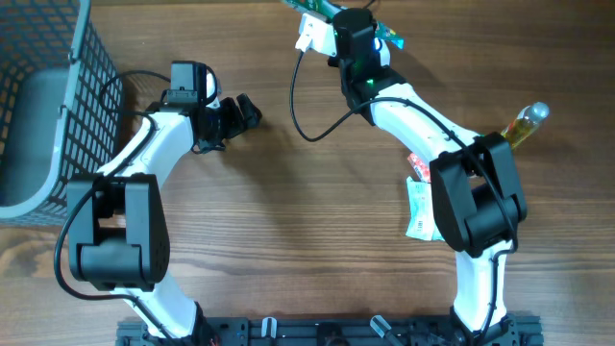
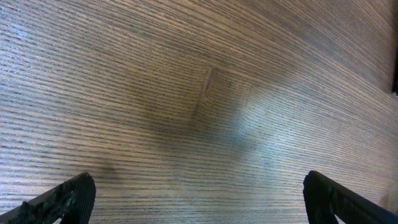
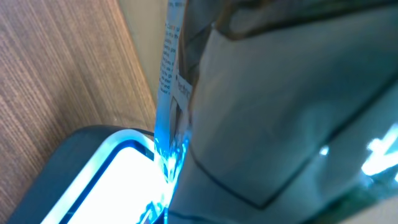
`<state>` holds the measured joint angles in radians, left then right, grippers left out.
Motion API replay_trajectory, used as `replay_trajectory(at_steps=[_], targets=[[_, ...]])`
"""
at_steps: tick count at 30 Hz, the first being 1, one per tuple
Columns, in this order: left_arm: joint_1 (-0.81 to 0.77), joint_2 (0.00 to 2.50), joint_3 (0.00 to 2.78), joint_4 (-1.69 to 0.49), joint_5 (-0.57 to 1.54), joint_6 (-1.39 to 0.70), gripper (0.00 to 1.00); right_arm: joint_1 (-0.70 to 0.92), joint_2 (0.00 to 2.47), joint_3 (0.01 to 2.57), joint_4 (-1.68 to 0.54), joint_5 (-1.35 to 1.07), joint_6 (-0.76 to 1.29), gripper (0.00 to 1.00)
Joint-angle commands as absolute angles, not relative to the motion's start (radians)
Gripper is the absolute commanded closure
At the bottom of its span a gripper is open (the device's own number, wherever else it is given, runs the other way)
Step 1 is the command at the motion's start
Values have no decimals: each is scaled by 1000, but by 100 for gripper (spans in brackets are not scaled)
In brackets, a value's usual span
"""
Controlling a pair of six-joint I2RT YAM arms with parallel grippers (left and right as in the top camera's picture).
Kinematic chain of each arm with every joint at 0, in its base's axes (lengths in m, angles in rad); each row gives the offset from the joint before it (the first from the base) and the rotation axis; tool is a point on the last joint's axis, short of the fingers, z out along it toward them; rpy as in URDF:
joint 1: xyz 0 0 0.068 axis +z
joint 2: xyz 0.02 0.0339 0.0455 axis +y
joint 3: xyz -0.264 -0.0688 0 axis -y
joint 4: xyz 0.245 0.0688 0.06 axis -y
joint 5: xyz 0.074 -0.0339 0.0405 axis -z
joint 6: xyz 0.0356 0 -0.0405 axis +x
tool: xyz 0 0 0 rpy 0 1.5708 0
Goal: Scan the item barcode
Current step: 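Hold the glove package against the white scanner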
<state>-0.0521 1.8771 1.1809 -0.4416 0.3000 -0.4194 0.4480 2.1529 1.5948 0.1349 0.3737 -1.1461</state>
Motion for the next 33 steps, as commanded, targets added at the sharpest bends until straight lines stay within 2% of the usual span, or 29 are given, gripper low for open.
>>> replay_trajectory(at_steps=[1,8,14,21,24,33], targets=[[-52,1855,1174,-441,295,-407,0,455,2183,1613,96,332,-1091,96],[-52,1855,1174,-441,295,-407,0,483,2183,1613,22,331,-936,96],[-52,1855,1174,-441,295,-407,0,490,2183,1613,-52,267,-930,95],[-52,1855,1174,-441,295,-407,0,479,2183,1613,-106,169,-809,95],[-52,1855,1174,-441,295,-407,0,479,2183,1613,-134,75,-809,95],[-52,1855,1174,-441,295,-407,0,445,2182,1613,-165,75,-800,96]])
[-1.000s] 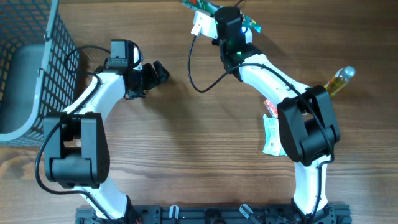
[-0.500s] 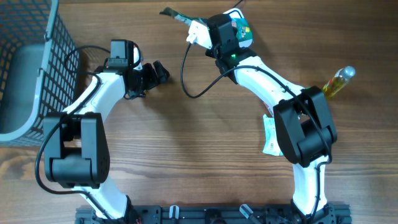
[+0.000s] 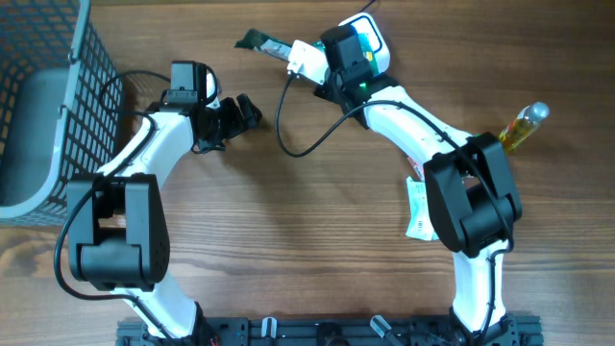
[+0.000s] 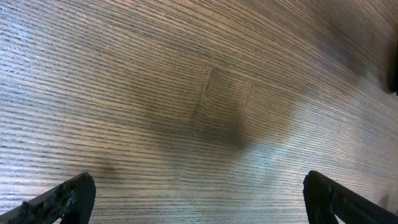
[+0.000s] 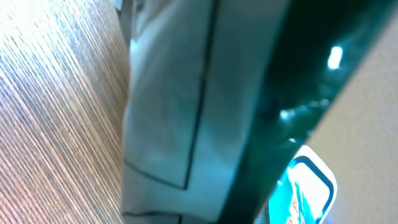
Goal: Scan the item barcode
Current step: 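Hold the glove package against the white scanner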
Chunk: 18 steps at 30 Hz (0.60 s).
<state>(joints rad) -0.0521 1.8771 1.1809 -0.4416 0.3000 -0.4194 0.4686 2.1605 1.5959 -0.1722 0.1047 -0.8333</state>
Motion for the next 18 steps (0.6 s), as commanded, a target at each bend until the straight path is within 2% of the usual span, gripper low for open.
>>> replay_trajectory(at_steps=[1,11,18], targets=[[-52,1855,1174,-441,295,-407,0,434,2182,1613,-144,78,-794,96],[-52,1855,1174,-441,295,-407,0,421,2182,1613,-122,25,-831,96],[-52,1855,1174,-441,295,-407,0,415,2047,1613,-130,28,-733,96]])
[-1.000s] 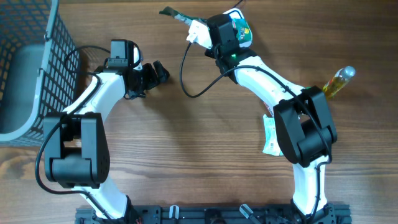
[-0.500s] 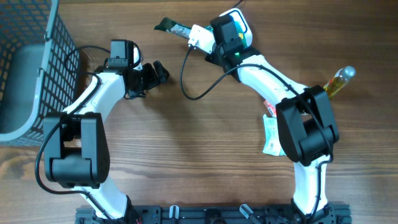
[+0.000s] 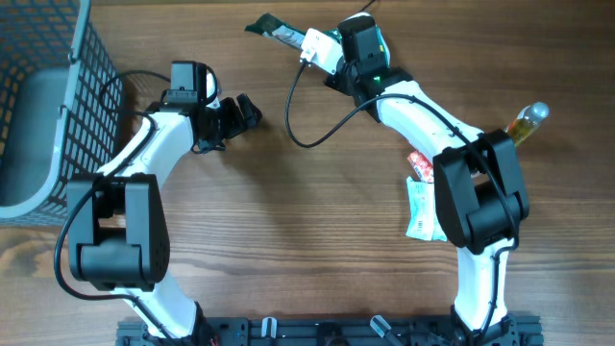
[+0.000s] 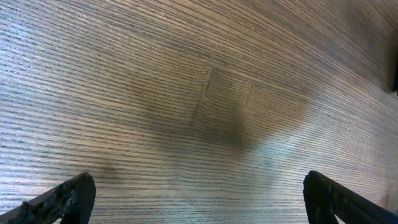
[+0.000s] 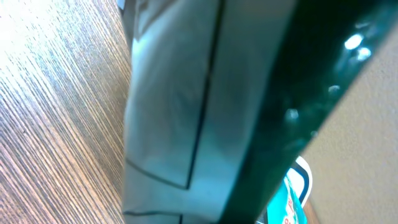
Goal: Scan the item barcode
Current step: 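Hold the glove package against the white scanner, then lower the glove package onto the table left of the sachet and release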
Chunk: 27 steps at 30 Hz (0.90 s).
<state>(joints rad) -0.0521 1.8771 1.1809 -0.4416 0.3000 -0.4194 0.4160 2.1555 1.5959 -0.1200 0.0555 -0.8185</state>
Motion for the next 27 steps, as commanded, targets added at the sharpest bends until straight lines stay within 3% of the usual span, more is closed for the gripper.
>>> replay_trajectory(at_steps=[1,7,16,23,27], targets=[[-52,1855,1174,-441,295,-407,0,414,2014,1613,-142,29,-700,96],[-52,1855,1174,-441,295,-407,0,414,1789,1613,-523,28,-305,96],[-52,1855,1174,-441,295,-407,0,415,1778,1552,-1231,-65,168,96],[-52,1855,1174,-441,295,-407,0,416,1778,1411,-1266,-93,397,96],[-52,1855,1174,-441,295,-407,0,416,1778,1389,-1268,-95,423,96]])
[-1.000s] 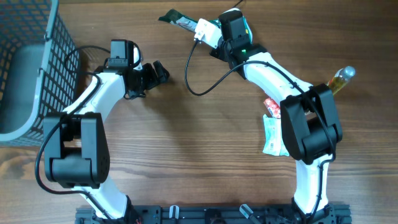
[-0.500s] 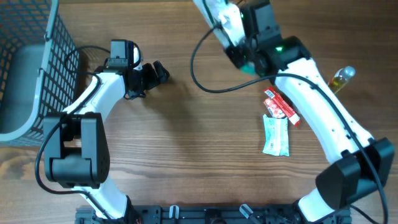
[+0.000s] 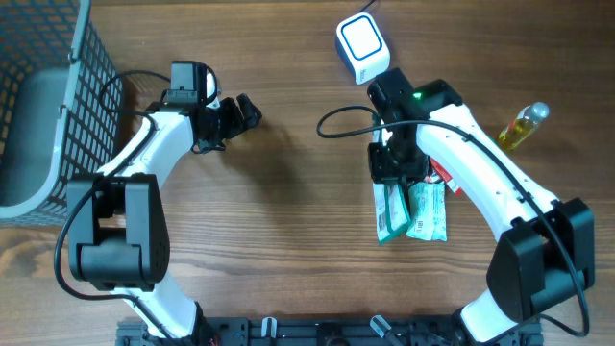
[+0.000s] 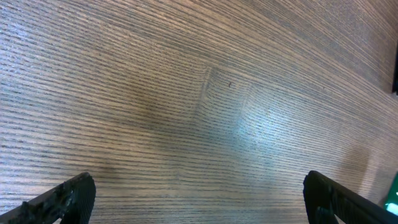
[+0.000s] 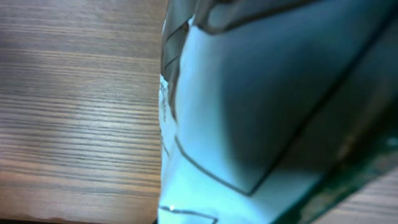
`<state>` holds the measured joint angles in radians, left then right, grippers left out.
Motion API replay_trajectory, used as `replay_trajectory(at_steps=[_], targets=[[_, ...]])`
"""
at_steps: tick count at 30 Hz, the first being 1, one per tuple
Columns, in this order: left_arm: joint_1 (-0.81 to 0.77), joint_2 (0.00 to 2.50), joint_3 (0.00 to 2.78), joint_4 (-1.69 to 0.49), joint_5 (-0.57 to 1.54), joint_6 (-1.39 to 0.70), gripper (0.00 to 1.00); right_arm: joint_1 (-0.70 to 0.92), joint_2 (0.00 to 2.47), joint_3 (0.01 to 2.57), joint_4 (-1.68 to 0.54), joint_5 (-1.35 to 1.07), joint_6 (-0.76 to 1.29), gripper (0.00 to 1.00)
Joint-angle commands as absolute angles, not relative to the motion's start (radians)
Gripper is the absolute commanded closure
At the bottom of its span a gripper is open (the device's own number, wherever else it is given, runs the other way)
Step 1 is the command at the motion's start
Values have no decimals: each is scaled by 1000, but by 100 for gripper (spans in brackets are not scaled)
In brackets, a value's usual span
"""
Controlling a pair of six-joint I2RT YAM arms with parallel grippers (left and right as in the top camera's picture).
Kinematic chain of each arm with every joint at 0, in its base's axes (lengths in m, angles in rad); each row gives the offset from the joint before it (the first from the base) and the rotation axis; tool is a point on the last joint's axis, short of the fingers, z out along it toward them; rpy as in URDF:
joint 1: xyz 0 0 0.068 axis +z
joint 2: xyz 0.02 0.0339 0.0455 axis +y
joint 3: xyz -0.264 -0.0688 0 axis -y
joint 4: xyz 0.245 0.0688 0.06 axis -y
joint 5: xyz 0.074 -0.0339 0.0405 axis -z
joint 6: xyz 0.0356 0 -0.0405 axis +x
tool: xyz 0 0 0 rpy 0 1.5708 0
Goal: Scan the item barcode
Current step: 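Lower the glove package onto the table left of the sachet and release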
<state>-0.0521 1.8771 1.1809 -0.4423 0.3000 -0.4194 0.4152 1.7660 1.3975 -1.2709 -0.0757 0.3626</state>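
A green snack packet [image 3: 389,210] hangs from my right gripper [image 3: 392,169], which is shut on its top end, low over the table at the middle right. That packet [image 5: 249,112] fills the right wrist view and hides the fingers there. The white square scanner [image 3: 362,38] stands uncovered at the back, its cable looping to the arm. My left gripper [image 3: 242,111] is open over bare wood at the left, with nothing between its fingertips [image 4: 62,199].
A second green-and-white packet [image 3: 429,211] lies right beside the held one, with a red wrapper [image 3: 445,175] above it. A yellow bottle [image 3: 524,123] lies at the far right. A dark wire basket [image 3: 38,96] stands at the left edge.
My right gripper has moved with the green packet from the back, left of the scanner, to the middle right beside the other packet. The scanner now shows uncovered. The left arm is unchanged.
The right gripper first held the packet against the scanner, blue light on it. Then it held the packet just left of the scanner, twice. Now the packet hangs beside the other items on the right. The left gripper stayed open and still.
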Motion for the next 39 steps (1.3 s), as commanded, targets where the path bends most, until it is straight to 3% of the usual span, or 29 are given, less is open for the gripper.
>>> replay_trajectory(at_steps=[1,2,5,7,8,12,23,29,39], targets=[[-52,1855,1174,-441,295,-407,0,416,1778,1389,-1266,-96,423,95],[-52,1855,1174,-441,295,-407,0,416,1778,1389,-1266,-95,423,94],[-52,1855,1174,-441,295,-407,0,416,1778,1389,-1267,-95,422,74],[-52,1855,1174,-441,295,-407,0,416,1778,1389,-1267,-95,422,44],[-52,1855,1174,-441,295,-407,0,416,1778,1389,-1268,-95,422,40],[-52,1855,1174,-441,295,-407,0,416,1778,1389,-1269,-95,422,1],[-52,1855,1174,-441,295,-407,0,414,1776,1401,-1250,-96,430,0],[-52,1855,1174,-441,295,-407,0,414,1776,1591,-1268,-86,409,0],[-52,1855,1174,-441,295,-407,0,414,1776,1621,-1027,-68,400,0]])
